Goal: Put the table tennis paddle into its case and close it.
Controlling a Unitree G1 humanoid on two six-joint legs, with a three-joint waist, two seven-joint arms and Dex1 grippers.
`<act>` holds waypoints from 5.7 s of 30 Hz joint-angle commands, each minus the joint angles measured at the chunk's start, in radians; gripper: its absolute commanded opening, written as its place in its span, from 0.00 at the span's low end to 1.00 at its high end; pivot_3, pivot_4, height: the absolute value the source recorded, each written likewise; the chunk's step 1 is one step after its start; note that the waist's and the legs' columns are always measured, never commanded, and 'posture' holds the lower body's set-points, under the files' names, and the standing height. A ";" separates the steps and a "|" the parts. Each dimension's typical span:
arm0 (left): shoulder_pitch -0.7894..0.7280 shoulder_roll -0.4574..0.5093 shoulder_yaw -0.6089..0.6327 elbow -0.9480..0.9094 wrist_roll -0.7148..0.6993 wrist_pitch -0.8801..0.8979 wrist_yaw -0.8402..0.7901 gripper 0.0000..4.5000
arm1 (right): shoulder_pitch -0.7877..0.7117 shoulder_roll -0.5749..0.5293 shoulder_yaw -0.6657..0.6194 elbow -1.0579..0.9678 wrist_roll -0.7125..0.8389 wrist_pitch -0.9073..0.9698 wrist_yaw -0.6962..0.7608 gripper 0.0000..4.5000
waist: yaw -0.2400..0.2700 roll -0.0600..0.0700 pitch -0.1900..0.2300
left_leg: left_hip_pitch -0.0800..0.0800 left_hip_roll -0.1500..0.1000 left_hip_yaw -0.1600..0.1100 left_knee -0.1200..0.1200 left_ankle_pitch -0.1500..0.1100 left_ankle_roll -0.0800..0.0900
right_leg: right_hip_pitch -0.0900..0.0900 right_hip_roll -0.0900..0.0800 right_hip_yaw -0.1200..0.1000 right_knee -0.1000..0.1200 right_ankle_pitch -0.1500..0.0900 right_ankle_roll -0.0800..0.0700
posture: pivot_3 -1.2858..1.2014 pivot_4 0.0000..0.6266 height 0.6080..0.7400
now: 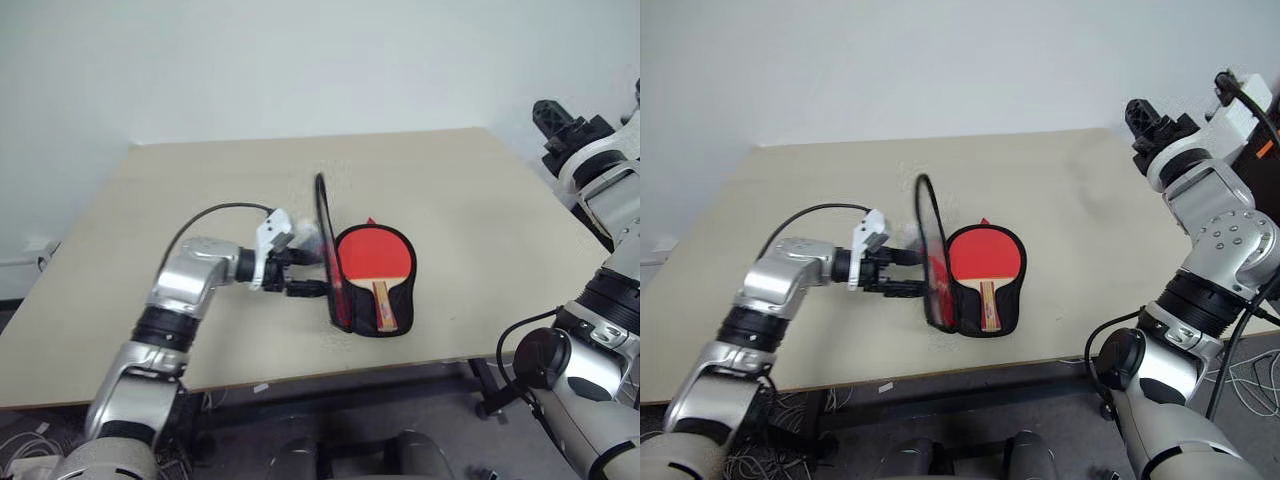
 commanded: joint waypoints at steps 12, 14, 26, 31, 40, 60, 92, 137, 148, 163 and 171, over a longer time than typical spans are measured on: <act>-0.087 -0.148 0.104 0.146 -0.019 0.055 0.156 1.00 | 0.073 0.038 0.090 -0.039 0.023 -0.088 -0.033 0.71 | 0.000 0.000 0.000 | 0.000 0.000 -0.004 0.000 0.000 0.001 | 0.000 -0.001 0.000 0.000 0.000 -0.001 | 0.52 0.00 0.88; -0.072 -0.125 0.141 0.083 -0.061 0.174 0.166 1.00 | 0.084 0.040 0.096 -0.028 0.019 -0.093 -0.039 0.71 | 0.000 0.000 0.000 | 0.000 0.000 -0.006 0.000 0.001 0.001 | 0.000 -0.001 0.000 0.000 0.000 0.000 | 0.52 0.00 0.88; 0.029 -0.119 0.176 -0.109 -0.143 0.646 0.373 1.00 | 0.104 0.070 0.094 0.006 0.030 -0.126 -0.070 0.71 | 0.005 0.000 0.000 | 0.000 -0.001 -0.008 0.001 0.001 0.002 | 0.001 -0.001 0.000 0.000 0.000 0.000 | 0.52 0.00 0.88; -0.019 -0.214 0.194 -0.015 -0.142 0.665 0.461 1.00 | 0.121 0.065 0.101 0.003 0.026 -0.130 -0.076 0.71 | 0.008 0.000 0.000 | 0.000 -0.001 -0.007 0.001 0.001 0.002 | 0.001 -0.002 0.000 0.001 0.000 0.000 | 0.52 0.00 0.88; -0.080 -0.375 0.273 0.137 -0.152 0.659 0.574 1.00 | 0.175 0.029 0.207 0.015 0.009 -0.085 -0.006 0.71 | 0.009 0.000 0.000 | 0.000 -0.002 -0.007 0.002 0.001 0.002 | 0.003 -0.002 -0.001 0.000 0.000 0.000 | 0.52 0.00 0.88; -0.079 -0.478 0.385 0.121 -0.243 0.785 0.647 0.92 | 0.387 -0.220 0.564 0.093 -0.174 -0.091 0.369 0.72 | 0.010 -0.001 0.000 | -0.001 -0.004 -0.010 0.004 0.000 0.006 | 0.004 -0.004 -0.001 -0.001 -0.001 0.003 | 0.52 0.00 0.88; 0.055 -0.358 0.220 -0.105 -0.527 1.081 0.751 0.01 | 0.305 -0.160 0.502 0.190 -0.250 -0.174 0.335 0.72 | 0.008 -0.002 0.000 | 0.000 -0.003 -0.009 0.004 0.000 0.006 | 0.003 -0.003 0.000 0.000 -0.001 0.002 | 0.52 0.00 0.88; 0.114 0.056 0.112 -0.384 -0.905 1.013 0.686 0.51 | 0.334 -0.151 0.507 0.059 -0.194 -0.159 0.476 0.72 | 0.002 -0.002 0.000 | 0.015 -0.001 -0.009 0.001 -0.004 0.000 | 0.015 -0.002 0.002 -0.002 -0.002 0.002 | 0.52 0.00 0.88; -0.052 0.224 0.071 -0.201 -0.544 0.514 0.286 0.52 | 0.492 -0.125 0.700 -0.140 -0.177 -0.122 0.567 0.63 | 0.009 -0.002 0.001 | 0.015 0.001 -0.008 0.000 -0.004 -0.001 | 0.014 -0.004 0.002 -0.003 -0.004 0.000 | 0.52 0.00 0.88; -0.129 0.086 -0.110 0.112 -0.143 0.178 0.079 0.52 | 0.462 -0.014 0.812 0.047 -0.280 -0.153 0.512 0.10 | 0.008 -0.006 0.003 | 0.012 -0.001 -0.006 -0.002 -0.004 -0.002 | 0.010 -0.003 0.003 -0.002 -0.003 0.002 | 0.52 0.00 0.88; -0.145 0.012 -0.099 0.307 -0.049 0.127 0.050 0.94 | 0.464 -0.007 0.795 0.064 -0.302 -0.164 0.494 0.09 | 0.008 -0.006 0.003 | 0.011 -0.001 -0.006 -0.001 -0.004 -0.001 | 0.009 -0.003 0.004 -0.002 -0.003 0.002 | 0.52 0.00 0.88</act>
